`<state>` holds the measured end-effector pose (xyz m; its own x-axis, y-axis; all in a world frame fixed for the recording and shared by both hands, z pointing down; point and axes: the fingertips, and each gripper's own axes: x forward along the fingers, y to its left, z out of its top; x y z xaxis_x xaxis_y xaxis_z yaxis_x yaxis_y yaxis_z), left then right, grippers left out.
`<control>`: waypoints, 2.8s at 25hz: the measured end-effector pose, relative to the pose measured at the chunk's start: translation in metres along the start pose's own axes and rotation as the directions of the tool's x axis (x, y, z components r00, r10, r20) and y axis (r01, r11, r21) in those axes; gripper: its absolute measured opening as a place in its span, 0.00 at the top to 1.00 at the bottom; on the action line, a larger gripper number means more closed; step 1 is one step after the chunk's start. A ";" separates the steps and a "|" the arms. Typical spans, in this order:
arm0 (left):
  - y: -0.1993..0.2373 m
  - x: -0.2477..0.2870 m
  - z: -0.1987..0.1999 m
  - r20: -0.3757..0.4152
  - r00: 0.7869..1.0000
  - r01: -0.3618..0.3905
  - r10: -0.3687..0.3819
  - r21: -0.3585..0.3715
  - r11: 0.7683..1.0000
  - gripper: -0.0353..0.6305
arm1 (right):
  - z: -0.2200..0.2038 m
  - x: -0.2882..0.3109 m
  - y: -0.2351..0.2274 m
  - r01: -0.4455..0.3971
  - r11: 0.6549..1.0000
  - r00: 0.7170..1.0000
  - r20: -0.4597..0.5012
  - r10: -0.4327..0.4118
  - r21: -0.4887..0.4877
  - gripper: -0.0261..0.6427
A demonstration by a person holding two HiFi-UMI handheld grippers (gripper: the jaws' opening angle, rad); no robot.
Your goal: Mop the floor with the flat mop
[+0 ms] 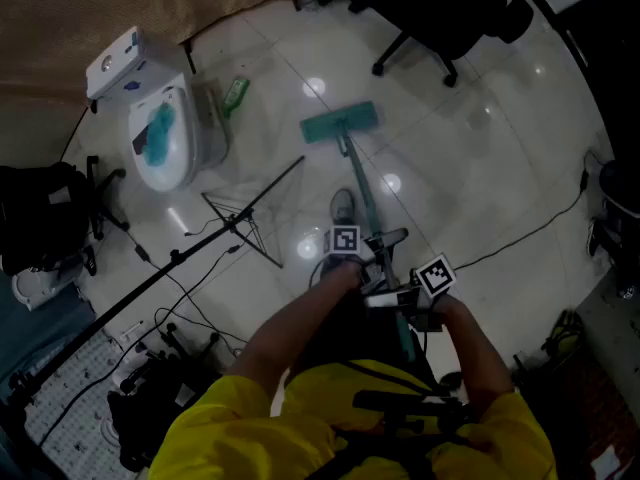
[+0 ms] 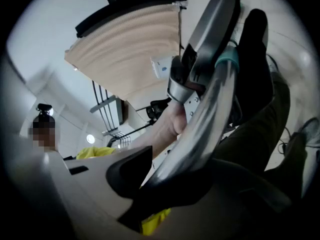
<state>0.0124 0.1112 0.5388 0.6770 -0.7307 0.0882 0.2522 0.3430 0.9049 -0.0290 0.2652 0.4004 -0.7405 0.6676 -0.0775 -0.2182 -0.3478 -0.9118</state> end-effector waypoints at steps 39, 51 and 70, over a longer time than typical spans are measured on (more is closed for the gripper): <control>0.142 -0.009 0.136 -0.263 0.923 -0.240 0.282 0.182 0.953 0.79 | 0.144 0.037 -0.132 -0.090 0.991 0.983 0.152 0.104 -0.094 0.86; 0.170 -0.005 -0.087 -0.381 0.889 -0.243 0.256 0.082 0.967 0.79 | -0.034 0.021 -0.141 -0.107 0.994 0.932 0.344 0.112 -0.034 0.86; 0.162 0.039 0.000 -0.460 0.843 -0.227 0.277 0.162 0.960 0.81 | 0.059 -0.008 -0.136 -0.184 0.979 0.871 0.447 0.205 -0.092 0.87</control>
<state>0.0797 0.1382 0.6884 0.9591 -0.2496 0.1336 -0.0235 0.4001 0.9162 -0.0309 0.2682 0.5493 -0.9735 0.2160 -0.0747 -0.0191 -0.4025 -0.9152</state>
